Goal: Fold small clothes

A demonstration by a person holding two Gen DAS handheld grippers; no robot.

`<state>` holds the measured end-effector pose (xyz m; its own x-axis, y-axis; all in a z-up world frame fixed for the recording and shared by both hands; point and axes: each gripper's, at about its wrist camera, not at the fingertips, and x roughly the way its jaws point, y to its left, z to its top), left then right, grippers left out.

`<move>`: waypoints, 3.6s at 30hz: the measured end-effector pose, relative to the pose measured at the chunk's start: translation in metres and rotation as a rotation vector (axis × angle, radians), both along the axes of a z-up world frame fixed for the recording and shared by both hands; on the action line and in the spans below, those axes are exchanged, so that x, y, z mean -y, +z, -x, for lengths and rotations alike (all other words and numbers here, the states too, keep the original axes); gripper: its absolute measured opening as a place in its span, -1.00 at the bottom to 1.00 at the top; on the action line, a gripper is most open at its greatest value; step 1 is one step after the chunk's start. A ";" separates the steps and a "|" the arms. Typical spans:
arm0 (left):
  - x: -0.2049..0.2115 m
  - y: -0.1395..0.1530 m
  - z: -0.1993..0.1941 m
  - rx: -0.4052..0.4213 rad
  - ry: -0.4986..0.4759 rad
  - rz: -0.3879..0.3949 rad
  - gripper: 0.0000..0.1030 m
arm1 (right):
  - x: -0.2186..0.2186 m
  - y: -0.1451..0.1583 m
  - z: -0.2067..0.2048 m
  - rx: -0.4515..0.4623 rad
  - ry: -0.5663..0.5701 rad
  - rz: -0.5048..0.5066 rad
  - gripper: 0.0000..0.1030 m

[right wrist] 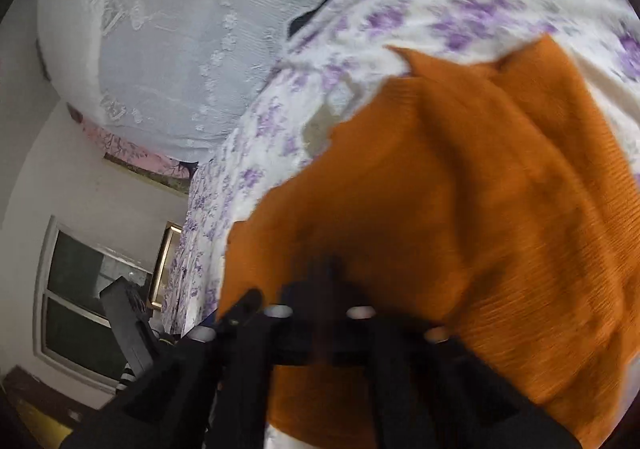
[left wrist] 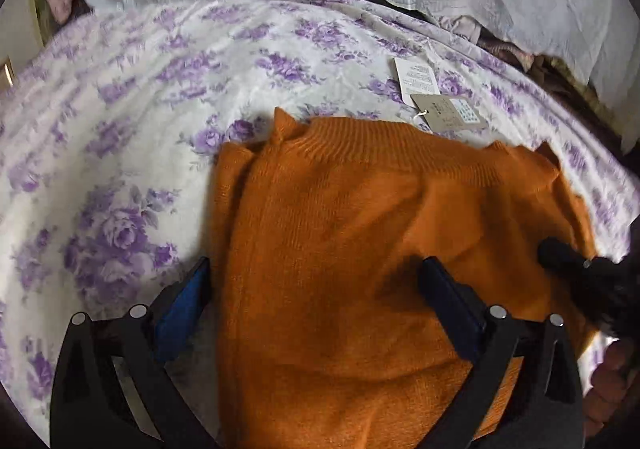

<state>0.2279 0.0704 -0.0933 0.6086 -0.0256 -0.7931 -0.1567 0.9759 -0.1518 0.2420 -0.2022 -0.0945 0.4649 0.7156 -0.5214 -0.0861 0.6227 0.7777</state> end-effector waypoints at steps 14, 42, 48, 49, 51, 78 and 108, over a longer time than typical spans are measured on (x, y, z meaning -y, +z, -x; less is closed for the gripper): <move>-0.027 0.032 -0.020 0.092 0.131 -0.108 0.90 | 0.005 0.046 -0.002 0.174 -0.131 0.135 -0.41; -0.016 0.035 0.015 0.104 0.190 -0.215 0.92 | 0.064 0.041 0.039 0.164 -0.378 0.313 -0.30; 0.008 0.036 0.046 0.123 0.137 -0.241 0.92 | 0.081 0.034 0.075 0.144 -0.400 0.286 -0.16; 0.010 0.035 0.050 0.121 0.130 -0.241 0.92 | 0.084 0.032 0.080 0.136 -0.402 0.279 -0.15; 0.016 0.032 0.061 0.117 0.112 -0.240 0.92 | 0.087 0.029 0.090 0.126 -0.404 0.269 -0.15; 0.075 0.024 0.031 -0.007 0.040 -0.127 0.92 | 0.089 0.000 0.108 0.048 -0.331 0.105 -0.15; 0.079 0.010 0.031 0.052 0.001 -0.193 0.92 | 0.065 0.005 0.040 0.099 -0.266 0.038 -0.67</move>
<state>0.1967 -0.0084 -0.0834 0.6488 0.1243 -0.7507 -0.1546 0.9875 0.0298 0.2023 -0.2667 -0.0890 0.6836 0.5427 -0.4880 0.0092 0.6621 0.7493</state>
